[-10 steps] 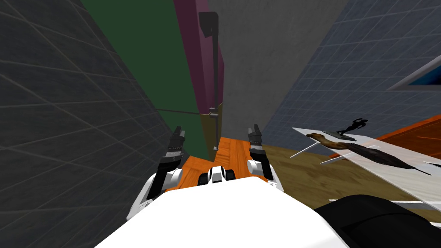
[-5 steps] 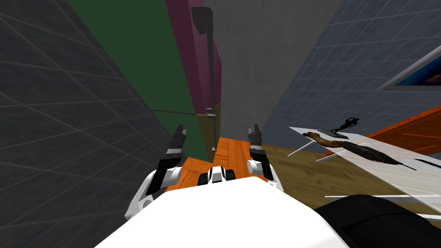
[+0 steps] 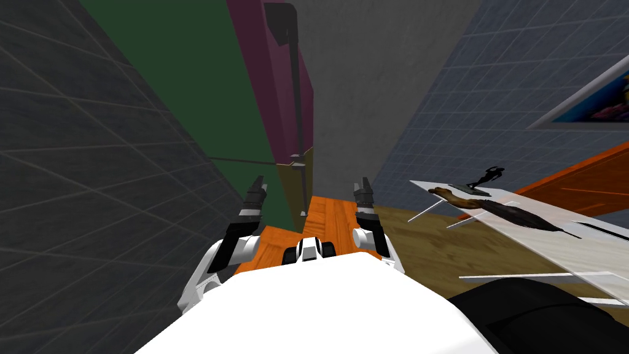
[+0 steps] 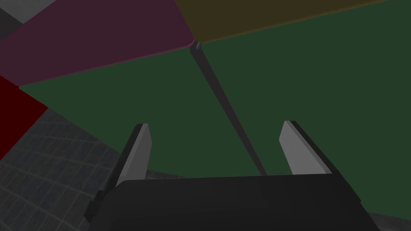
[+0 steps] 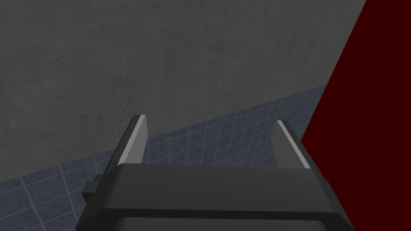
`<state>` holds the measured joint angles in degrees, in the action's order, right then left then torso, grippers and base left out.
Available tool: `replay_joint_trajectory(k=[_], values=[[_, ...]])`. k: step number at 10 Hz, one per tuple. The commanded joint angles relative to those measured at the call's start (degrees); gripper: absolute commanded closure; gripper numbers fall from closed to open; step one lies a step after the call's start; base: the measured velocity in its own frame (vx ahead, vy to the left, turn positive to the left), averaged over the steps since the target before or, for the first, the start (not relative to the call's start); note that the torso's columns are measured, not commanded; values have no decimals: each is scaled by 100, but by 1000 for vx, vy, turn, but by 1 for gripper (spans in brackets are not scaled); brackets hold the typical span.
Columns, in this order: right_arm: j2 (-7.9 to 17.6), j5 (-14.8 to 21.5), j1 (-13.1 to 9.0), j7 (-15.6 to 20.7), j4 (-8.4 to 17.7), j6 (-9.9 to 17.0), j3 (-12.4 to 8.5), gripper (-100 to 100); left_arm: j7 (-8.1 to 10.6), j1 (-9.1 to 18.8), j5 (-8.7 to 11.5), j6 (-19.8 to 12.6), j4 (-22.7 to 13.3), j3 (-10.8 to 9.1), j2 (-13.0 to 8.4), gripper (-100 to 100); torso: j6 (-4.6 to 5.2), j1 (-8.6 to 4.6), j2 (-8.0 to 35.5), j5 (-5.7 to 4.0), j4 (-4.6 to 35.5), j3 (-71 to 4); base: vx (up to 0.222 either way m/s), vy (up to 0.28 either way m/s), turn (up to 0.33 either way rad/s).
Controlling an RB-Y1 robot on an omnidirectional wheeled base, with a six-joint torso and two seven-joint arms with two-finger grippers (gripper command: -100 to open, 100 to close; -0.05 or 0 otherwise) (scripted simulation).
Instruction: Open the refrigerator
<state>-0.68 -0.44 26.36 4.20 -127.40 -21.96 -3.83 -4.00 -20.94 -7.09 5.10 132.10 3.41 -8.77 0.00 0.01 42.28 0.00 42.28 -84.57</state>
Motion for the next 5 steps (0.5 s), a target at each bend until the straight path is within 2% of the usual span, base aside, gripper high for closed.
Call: replay_joint_trajectory(k=[1,5], values=[[0,0,0,0,0,0,0,0,11,75,-11,-319,79,33,-7,-100,0,-3,-2,-1,-1,-1,18,-21,-30],[0,0,0,0,0,0,0,0,40,230,-27,-942,233,91,-11,-100,-1,0,1,0,0,1,17,-22,-39]])
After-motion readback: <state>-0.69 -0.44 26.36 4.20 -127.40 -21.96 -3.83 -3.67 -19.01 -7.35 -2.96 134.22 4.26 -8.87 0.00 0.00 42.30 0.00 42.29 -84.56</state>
